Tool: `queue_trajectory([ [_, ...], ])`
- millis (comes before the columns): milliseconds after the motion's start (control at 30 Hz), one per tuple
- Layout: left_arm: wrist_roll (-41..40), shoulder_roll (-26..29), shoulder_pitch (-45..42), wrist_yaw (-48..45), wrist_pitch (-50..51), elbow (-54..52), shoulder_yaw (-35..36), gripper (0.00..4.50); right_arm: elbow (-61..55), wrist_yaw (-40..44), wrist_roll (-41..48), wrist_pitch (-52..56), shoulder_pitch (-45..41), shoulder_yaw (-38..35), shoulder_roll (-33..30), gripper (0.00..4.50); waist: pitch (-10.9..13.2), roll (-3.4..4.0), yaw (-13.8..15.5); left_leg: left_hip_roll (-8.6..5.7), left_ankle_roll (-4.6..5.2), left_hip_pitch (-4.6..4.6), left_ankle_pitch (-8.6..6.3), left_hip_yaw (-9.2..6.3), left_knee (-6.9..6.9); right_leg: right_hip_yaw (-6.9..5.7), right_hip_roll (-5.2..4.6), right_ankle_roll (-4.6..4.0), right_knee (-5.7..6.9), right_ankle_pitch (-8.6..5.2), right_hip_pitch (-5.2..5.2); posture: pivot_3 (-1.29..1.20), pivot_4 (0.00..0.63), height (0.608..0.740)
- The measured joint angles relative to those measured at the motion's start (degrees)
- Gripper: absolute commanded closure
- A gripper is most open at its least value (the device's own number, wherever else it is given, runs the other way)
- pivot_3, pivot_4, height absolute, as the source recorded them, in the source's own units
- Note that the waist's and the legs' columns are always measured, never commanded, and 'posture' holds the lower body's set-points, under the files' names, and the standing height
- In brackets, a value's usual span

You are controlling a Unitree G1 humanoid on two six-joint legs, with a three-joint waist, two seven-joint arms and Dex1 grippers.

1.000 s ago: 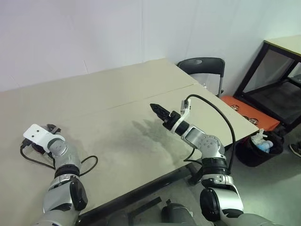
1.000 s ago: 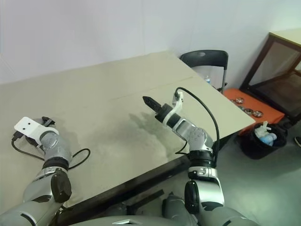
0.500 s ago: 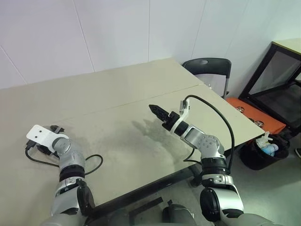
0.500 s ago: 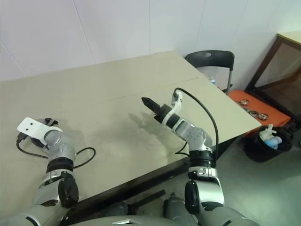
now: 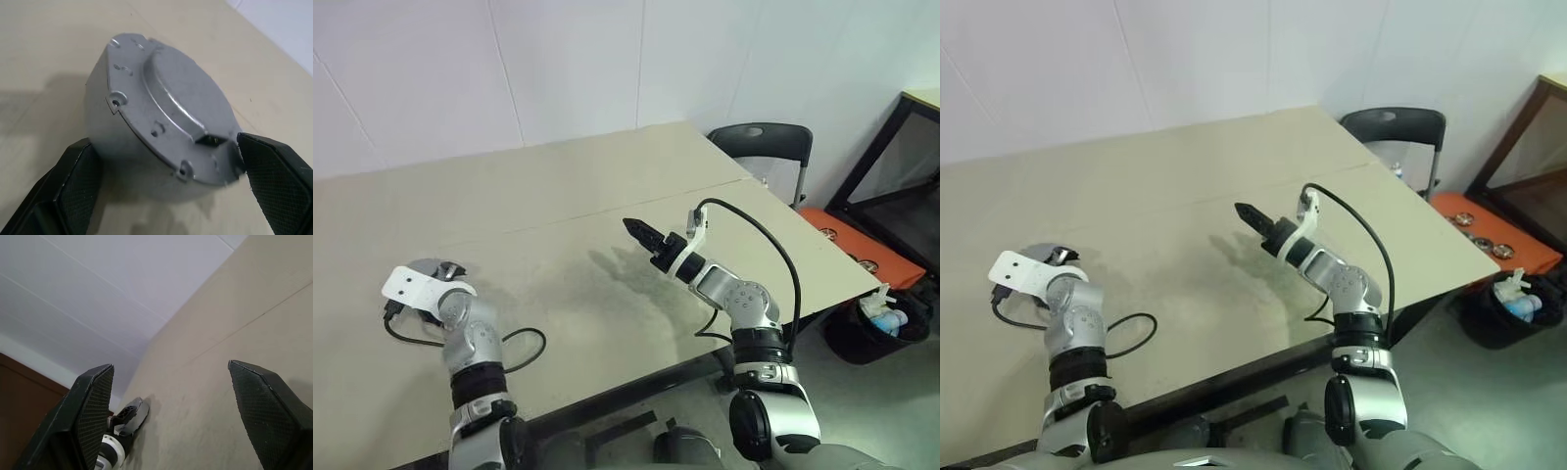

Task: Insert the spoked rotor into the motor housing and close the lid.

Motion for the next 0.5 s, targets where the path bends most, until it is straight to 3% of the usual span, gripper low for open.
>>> queue_trajectory([
  [500,-6.6,-5.2,-1.0,9.0,27.6,-17.5,1.9,0.03,1.0,0.6,-1.1,-0.1,0.0,0.6,0.1,0.62,0.0,0.03,0.9,-0.16,0.02,-0.31,0.01,-0.3,0.16,-0.02,0.01,-0.02,-0.04,-0.01,-0.05,0.0,0.0,0.74],
])
